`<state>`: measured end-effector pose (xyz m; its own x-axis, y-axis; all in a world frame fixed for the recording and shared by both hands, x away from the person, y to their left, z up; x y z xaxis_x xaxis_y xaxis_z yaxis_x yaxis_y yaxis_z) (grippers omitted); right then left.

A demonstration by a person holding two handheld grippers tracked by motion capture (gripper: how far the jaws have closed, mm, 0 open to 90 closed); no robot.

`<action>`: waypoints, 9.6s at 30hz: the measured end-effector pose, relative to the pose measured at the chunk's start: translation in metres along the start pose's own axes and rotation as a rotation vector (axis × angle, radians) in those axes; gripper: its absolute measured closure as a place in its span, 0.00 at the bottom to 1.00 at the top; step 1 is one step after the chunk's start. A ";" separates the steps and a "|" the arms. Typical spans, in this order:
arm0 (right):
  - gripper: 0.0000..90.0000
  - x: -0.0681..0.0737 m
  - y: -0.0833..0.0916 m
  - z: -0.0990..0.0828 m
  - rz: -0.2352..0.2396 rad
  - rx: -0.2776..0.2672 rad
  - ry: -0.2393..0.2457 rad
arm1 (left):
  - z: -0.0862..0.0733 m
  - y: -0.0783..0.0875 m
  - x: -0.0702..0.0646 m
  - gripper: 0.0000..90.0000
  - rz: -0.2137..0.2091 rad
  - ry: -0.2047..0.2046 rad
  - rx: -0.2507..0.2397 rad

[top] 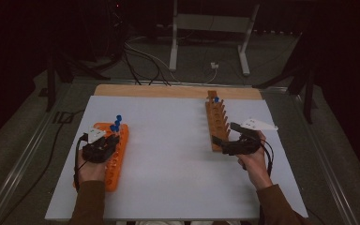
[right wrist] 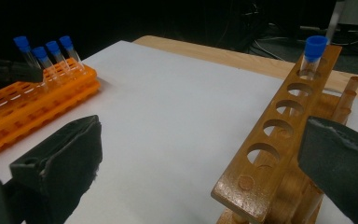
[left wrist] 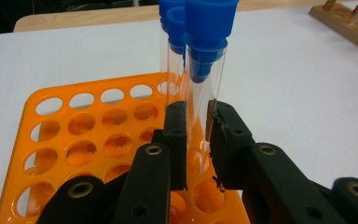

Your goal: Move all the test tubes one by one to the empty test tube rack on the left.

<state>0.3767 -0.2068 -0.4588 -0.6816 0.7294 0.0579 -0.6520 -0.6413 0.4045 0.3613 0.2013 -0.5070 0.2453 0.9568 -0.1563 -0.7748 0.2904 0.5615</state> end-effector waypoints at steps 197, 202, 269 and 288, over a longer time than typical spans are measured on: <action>0.85 -0.084 -0.061 0.081 -0.299 0.043 0.043 | -0.013 -0.011 -0.103 0.01 -0.286 -0.062 -0.081; 0.86 -0.078 -0.055 0.086 -0.276 0.026 0.052 | -0.010 -0.009 -0.104 0.01 -0.274 -0.074 -0.094; 0.85 0.044 -0.075 0.064 0.139 0.169 0.128 | 0.049 -0.057 -0.189 0.31 -0.288 -0.252 -0.131; 0.85 0.059 -0.085 0.061 0.179 0.192 0.138 | 0.047 -0.060 -0.194 0.86 -0.305 -0.262 -0.125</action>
<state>0.4122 -0.0952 -0.4338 -0.8273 0.5612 0.0241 -0.4519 -0.6904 0.5649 0.3881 -0.0028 -0.4721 0.6016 0.7949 -0.0790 -0.7046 0.5747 0.4163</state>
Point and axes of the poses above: each handheld gripper's, and its own axes: y roughly backward along the jaws, z roughly out of its top, x roughly to its left, the point moved 6 cm from there along -y, roughly forward along the jaws, and after that the axes turned 7 degrees about y, right-handed, at the moved point
